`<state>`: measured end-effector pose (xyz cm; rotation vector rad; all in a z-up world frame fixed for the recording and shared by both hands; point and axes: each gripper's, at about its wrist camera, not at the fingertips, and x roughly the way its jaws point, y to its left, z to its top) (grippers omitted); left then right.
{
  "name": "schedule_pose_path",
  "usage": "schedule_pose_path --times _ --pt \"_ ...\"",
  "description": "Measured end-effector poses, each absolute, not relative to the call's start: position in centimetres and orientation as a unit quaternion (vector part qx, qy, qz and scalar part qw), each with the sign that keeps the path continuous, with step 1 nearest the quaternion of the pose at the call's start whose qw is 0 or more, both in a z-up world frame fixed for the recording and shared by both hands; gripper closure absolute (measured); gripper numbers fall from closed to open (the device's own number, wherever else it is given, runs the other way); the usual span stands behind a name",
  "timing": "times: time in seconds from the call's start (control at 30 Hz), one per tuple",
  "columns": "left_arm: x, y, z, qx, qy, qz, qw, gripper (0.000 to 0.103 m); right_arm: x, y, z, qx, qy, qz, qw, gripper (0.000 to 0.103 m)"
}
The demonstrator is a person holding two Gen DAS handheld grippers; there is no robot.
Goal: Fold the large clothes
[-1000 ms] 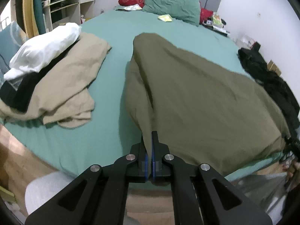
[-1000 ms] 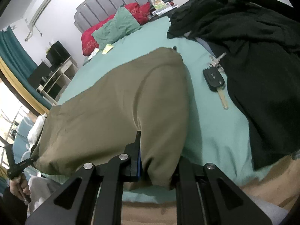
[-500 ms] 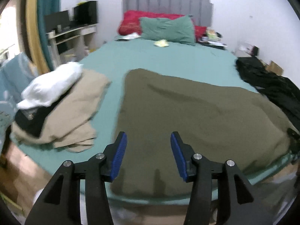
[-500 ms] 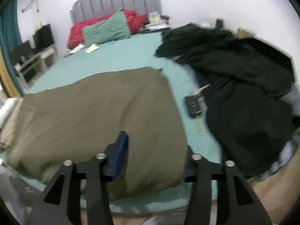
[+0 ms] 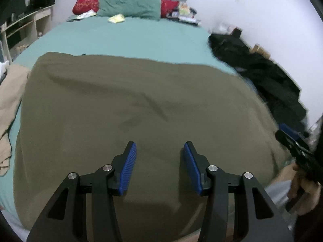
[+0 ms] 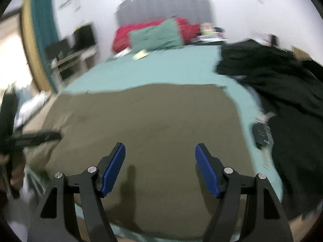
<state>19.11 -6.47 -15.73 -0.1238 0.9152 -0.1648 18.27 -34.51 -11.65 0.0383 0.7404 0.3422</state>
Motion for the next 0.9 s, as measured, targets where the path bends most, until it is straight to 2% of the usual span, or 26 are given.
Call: schedule_pose_path --times 0.2,0.53,0.77,0.9 --pt "22.6 -6.4 -18.6 -0.036 0.473 -0.037 0.879 0.051 22.0 -32.2 -15.2 -0.016 0.414 0.152 0.897 0.031" --pt "26.6 -5.5 -19.7 -0.026 0.491 -0.007 0.871 0.051 24.6 -31.4 -16.5 -0.042 0.420 0.114 0.899 0.025" --pt "21.6 -4.2 -17.3 -0.088 0.449 -0.034 0.888 0.051 22.6 -33.0 -14.6 0.011 0.395 0.112 0.912 0.024" --pt "18.2 -5.2 -16.0 -0.096 0.428 -0.053 0.897 0.051 19.5 -36.5 -12.7 0.061 0.363 0.085 0.926 0.012"
